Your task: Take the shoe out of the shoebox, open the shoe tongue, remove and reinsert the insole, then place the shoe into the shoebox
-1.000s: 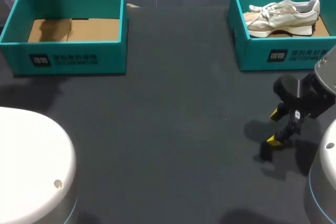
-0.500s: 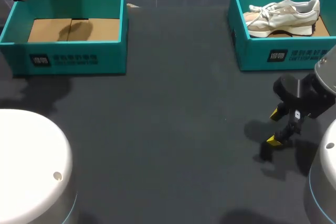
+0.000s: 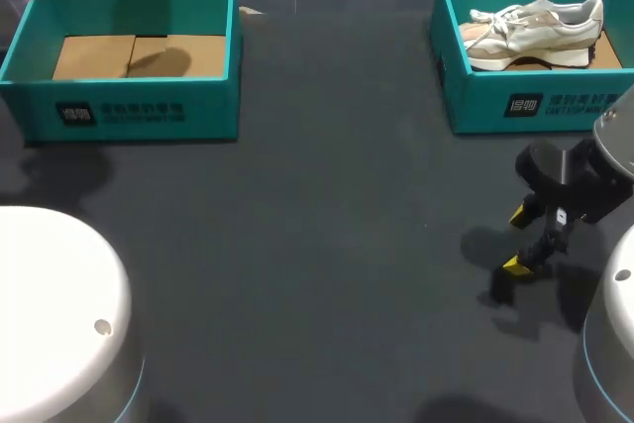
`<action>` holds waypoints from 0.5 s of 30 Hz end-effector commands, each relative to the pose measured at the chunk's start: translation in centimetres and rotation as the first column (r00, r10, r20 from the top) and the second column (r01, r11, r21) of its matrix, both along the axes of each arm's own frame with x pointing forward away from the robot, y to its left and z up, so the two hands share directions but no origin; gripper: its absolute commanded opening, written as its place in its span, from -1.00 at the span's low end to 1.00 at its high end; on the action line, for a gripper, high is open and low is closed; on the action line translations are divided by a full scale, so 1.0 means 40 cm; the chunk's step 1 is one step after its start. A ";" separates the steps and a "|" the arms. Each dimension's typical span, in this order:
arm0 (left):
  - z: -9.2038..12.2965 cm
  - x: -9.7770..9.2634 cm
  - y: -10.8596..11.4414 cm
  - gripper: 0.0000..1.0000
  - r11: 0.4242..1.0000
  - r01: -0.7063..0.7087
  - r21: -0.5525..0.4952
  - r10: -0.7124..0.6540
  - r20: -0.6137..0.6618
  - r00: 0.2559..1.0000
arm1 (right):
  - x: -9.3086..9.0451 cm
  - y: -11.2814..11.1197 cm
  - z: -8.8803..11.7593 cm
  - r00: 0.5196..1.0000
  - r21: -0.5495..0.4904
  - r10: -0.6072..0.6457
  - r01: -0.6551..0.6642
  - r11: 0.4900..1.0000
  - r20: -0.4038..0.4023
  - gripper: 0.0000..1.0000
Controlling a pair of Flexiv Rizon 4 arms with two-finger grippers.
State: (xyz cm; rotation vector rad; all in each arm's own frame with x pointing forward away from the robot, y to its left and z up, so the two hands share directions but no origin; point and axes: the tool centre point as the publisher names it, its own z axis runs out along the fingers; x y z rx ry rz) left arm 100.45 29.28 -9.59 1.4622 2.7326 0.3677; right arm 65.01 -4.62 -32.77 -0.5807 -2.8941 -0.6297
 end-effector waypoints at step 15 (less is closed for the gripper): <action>-0.007 0.052 0.041 -1.00 0.952 0.306 -0.005 -0.306 -0.064 0.950 | -0.005 -0.001 0.003 1.000 -0.002 -0.001 0.001 1.000 0.002 1.00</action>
